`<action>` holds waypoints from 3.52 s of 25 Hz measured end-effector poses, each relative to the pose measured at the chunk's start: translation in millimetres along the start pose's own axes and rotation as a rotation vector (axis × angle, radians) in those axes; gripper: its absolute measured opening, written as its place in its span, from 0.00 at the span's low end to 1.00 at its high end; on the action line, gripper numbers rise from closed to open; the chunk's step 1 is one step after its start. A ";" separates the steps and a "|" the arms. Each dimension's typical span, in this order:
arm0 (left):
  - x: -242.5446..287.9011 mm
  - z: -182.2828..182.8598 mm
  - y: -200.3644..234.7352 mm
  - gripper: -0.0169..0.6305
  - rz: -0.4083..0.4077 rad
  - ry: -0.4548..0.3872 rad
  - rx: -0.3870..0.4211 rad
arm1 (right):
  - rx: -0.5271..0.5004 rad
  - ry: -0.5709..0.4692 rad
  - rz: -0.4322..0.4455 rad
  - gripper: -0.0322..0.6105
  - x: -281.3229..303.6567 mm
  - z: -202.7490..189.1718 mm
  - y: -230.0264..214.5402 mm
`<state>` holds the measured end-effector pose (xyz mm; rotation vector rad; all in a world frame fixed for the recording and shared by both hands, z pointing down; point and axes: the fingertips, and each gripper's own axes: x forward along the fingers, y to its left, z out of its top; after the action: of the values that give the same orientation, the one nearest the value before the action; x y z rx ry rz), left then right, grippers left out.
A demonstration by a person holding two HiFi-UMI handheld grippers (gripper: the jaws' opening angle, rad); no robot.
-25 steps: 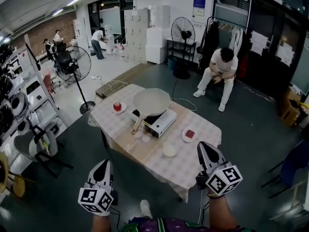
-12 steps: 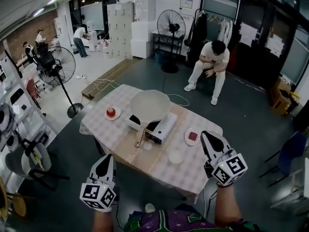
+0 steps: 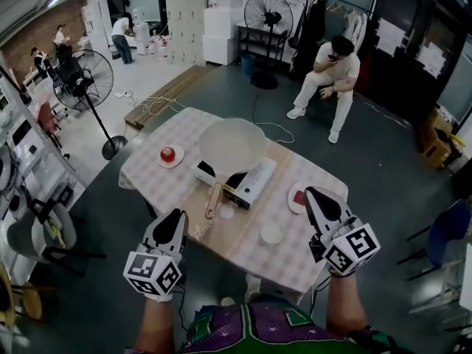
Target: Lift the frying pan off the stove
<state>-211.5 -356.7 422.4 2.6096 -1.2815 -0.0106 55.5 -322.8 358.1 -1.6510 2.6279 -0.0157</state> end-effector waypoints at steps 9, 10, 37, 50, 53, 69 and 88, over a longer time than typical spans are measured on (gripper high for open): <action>98.4 -28.7 -9.7 0.50 -0.012 0.201 0.105 | 0.036 -0.031 0.086 0.06 39.0 -18.0 -26.5; 110.0 -36.5 -7.7 0.50 -0.007 0.234 0.100 | 0.045 -0.026 0.094 0.06 41.7 -21.6 -30.3; 282.0 -202.3 51.7 0.59 0.136 0.854 0.054 | 0.171 0.047 0.175 0.06 84.3 -79.1 -109.9; 299.9 -250.9 69.1 0.45 0.114 1.088 -0.098 | 0.188 0.050 0.160 0.06 86.0 -84.4 -125.4; 303.5 -255.3 65.5 0.36 0.074 1.105 -0.159 | 0.187 0.045 0.157 0.06 85.4 -82.5 -128.3; 261.8 -260.5 53.0 0.34 0.047 1.002 -0.154 | 0.119 0.117 0.162 0.06 65.2 -77.8 -93.2; 34.0 -183.7 -23.0 0.34 -0.073 0.575 -0.079 | 0.084 0.234 0.128 0.06 1.7 -83.8 39.2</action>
<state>-152.6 -332.0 599.5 2.3323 -0.9529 0.6145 16.3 -308.3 440.6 -1.5374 2.8517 -0.3299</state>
